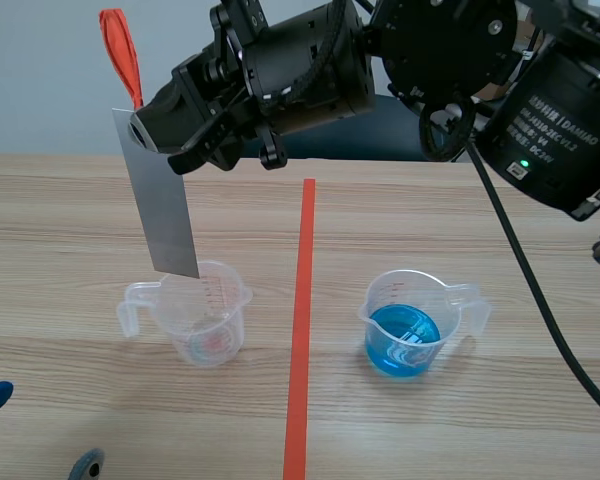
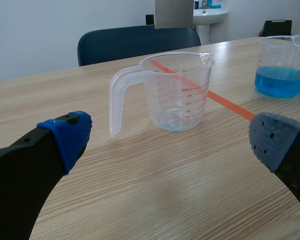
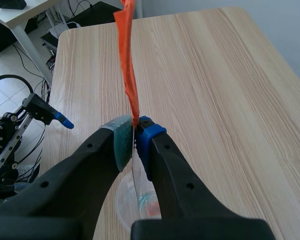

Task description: Do the redox reaction experiment. move the plate over the blue solution

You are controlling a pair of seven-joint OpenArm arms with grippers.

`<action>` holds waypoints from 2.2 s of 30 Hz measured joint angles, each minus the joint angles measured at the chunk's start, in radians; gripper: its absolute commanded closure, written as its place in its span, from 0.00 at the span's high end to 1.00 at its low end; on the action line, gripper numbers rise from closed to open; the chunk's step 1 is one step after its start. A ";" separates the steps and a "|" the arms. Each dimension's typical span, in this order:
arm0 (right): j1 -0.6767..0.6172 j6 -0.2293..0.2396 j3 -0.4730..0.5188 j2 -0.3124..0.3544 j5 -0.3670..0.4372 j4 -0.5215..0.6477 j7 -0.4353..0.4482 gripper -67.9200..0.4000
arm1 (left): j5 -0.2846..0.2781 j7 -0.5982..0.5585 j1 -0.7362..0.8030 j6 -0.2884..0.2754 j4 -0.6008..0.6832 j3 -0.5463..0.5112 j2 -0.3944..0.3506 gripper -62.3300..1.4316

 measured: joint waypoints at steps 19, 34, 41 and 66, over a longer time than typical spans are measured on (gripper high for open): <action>0.000 0.000 0.000 0.000 0.000 0.000 0.000 0.02 | 0.000 0.000 0.000 0.000 0.000 0.000 0.000 1.00; 0.000 0.000 0.000 0.000 0.000 0.000 0.000 0.02 | 0.000 0.000 0.000 0.000 0.000 0.000 0.000 1.00; 0.000 0.000 0.000 0.000 0.000 0.000 0.000 0.02 | 0.000 0.000 0.000 0.000 0.000 0.000 0.000 1.00; 0.000 0.000 0.000 0.109 0.043 0.077 0.013 0.02 | 0.000 0.000 0.000 0.000 0.000 0.000 0.000 1.00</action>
